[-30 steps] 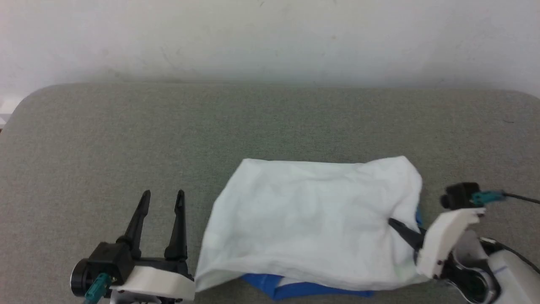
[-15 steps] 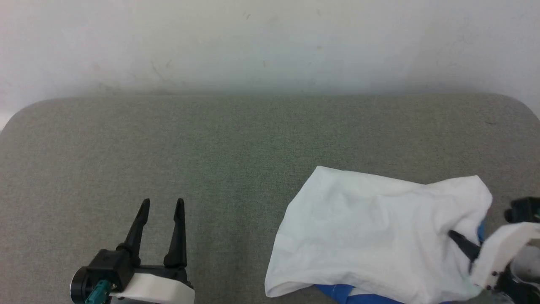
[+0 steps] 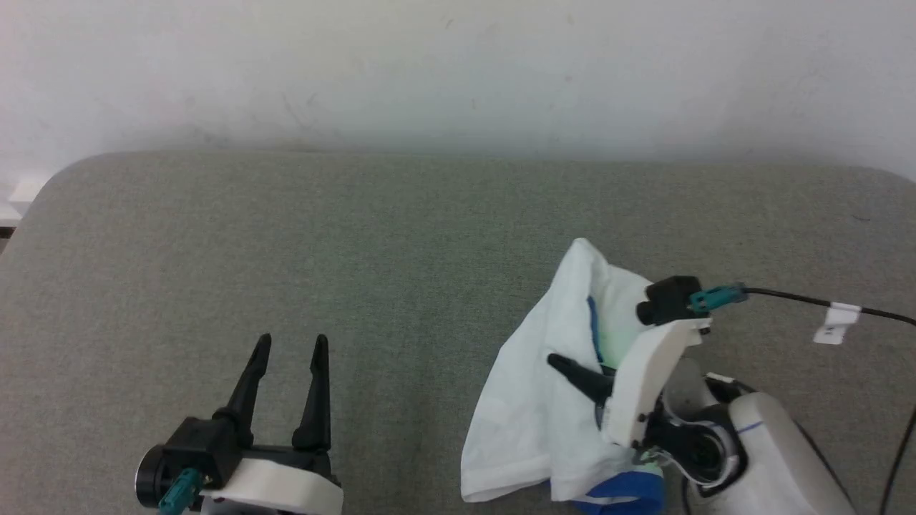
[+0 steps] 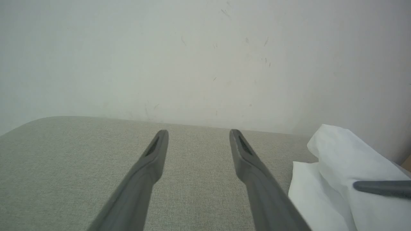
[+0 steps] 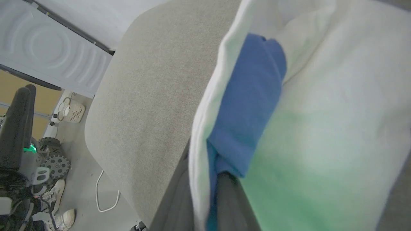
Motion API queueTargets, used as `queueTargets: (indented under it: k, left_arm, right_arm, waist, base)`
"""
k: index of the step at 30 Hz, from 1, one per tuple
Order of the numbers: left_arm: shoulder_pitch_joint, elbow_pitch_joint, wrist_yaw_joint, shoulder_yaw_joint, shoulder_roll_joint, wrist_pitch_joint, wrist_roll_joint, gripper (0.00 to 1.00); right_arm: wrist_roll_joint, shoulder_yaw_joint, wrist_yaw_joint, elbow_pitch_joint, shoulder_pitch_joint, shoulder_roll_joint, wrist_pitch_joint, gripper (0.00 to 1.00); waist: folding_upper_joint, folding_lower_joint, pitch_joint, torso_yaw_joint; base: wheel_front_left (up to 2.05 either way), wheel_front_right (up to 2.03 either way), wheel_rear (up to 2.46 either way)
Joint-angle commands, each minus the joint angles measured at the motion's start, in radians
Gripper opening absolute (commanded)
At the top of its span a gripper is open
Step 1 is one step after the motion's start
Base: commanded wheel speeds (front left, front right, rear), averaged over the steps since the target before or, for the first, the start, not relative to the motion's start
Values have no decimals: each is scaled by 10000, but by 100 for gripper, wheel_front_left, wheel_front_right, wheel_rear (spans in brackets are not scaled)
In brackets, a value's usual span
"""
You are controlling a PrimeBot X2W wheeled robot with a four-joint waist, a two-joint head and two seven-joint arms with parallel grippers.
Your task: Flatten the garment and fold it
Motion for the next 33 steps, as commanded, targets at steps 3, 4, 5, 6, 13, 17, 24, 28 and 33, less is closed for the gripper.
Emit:
queueTargets:
  k: [3,4,5,6,13,17,24,28,33]
  left_arm:
    - [-307,62,-93,-84,-94,-47,146,100]
    - [-343,78,-106,-92,-107,-47,147,100]
    - [-378,96,-117,-90,-120,-47,148,100]
    - [-408,116,-125,-79,-132,-47,149,100]
    - [-446,153,-156,7,-196,-47,192,100]
    - [-393,159,-160,133,-191,-47,273,100]
    - [-394,99,-116,295,-219,-47,374,100]
    - [-252,50,-36,474,-250,-47,354,100]
    - [-86,34,120,674,-284,-47,338,100]
  right_arm:
    - [-21,524,-4,870,-479,289,-546,56]
    - [4,701,-4,1088,-563,326,-678,100]
    - [-8,879,-4,1262,-664,349,-880,100]
    - [-29,1045,-4,1397,-766,365,-1122,100]
    - [-381,2196,-4,1347,-1357,316,-2263,100]
    - [-1045,3043,-4,404,-1639,-278,-3021,100]
    - [-3935,2085,-4,-1214,-909,-1305,-5588,100]
    - [-5066,426,-4,-2003,319,-1271,-6344,100]
    - [-5837,-1826,-4,-2964,1834,-1035,-6591,100]
  waist:
    - [0,0,164,266]
    - [0,0,196,304]
    - [0,0,232,341]
    - [0,0,262,364]
    - [0,0,378,341]
    - [0,0,363,152]
    - [0,0,273,-197]
    - [0,0,198,-416]
    - [0,0,163,-622]
  base:
    - [0,0,0]
    - [0,0,0]
    - [0,0,0]
    - [0,0,0]
    - [0,0,0]
    - [0,0,0]
    - [0,0,0]
    - [0,0,0]
    - [0,0,0]
